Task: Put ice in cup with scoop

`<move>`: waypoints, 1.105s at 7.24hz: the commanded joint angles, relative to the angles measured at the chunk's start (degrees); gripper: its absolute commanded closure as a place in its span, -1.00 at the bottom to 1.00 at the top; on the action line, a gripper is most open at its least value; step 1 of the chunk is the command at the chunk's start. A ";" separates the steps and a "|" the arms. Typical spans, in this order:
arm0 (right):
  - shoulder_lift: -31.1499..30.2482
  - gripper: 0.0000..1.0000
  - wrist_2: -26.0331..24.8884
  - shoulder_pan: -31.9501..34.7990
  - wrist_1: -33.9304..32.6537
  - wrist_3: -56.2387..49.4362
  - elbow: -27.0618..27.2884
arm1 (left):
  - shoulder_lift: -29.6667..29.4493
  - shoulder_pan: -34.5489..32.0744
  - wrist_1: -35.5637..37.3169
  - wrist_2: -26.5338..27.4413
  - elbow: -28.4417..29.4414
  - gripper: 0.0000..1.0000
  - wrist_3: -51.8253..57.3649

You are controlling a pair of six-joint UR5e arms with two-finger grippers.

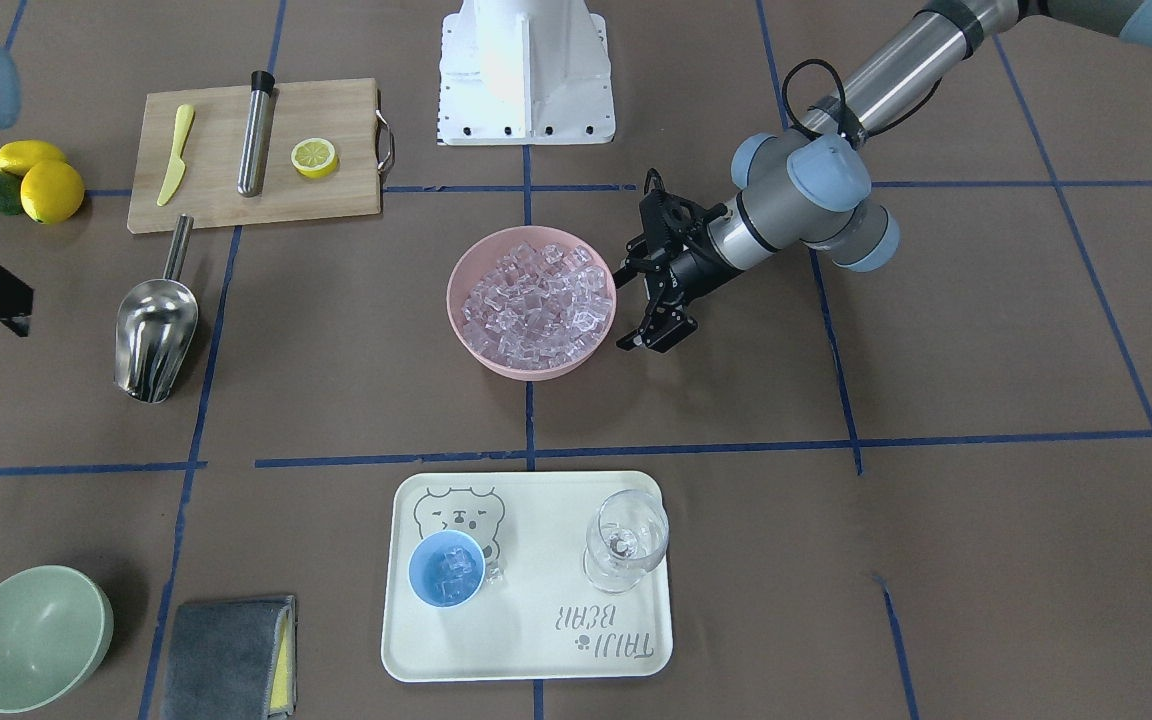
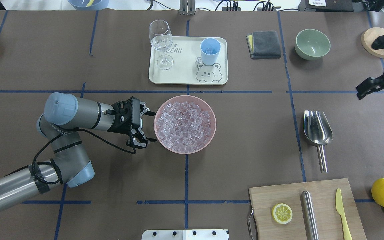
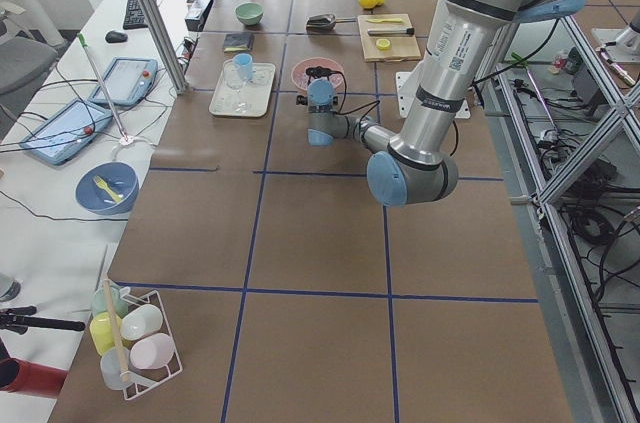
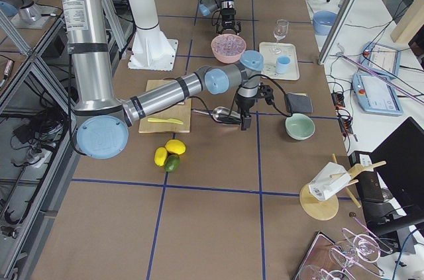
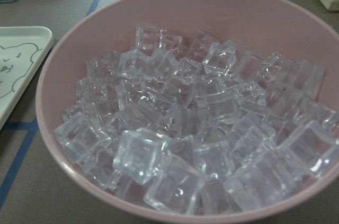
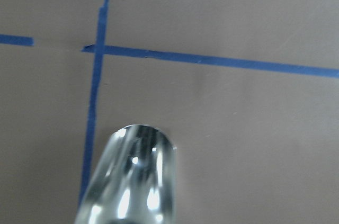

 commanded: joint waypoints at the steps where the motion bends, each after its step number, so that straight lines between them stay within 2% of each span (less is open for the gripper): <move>1: -2.29 -1.00 0.61 13.67 0.21 -22.74 -8.48 | 0.24 -0.96 0.01 -0.51 -0.24 -1.00 0.21; 2: -4.39 -1.00 3.23 19.13 0.21 -29.46 -10.60 | 0.33 -1.49 0.01 -0.51 -0.24 -1.00 0.30; 3: -8.33 -1.00 7.26 23.80 0.29 -31.52 -10.28 | 1.55 -1.84 0.09 -0.60 -0.59 -1.00 0.30; 4: -9.76 -1.00 8.51 27.24 -0.05 -31.54 -8.53 | 1.74 -2.89 0.88 -1.03 -0.94 -1.00 0.22; 5: -10.73 -1.00 8.35 27.19 -0.23 -30.15 -7.04 | 1.82 -5.51 1.93 -4.52 -1.03 -1.00 -0.31; 6: -10.66 -1.00 8.79 27.10 -0.14 -28.22 -6.94 | 1.83 -10.58 6.38 -11.51 -1.90 -1.00 -0.49; 8: -10.57 -1.00 8.97 26.23 -0.14 -26.72 -5.89 | 3.31 -19.38 23.73 -12.73 -9.43 -1.00 -0.40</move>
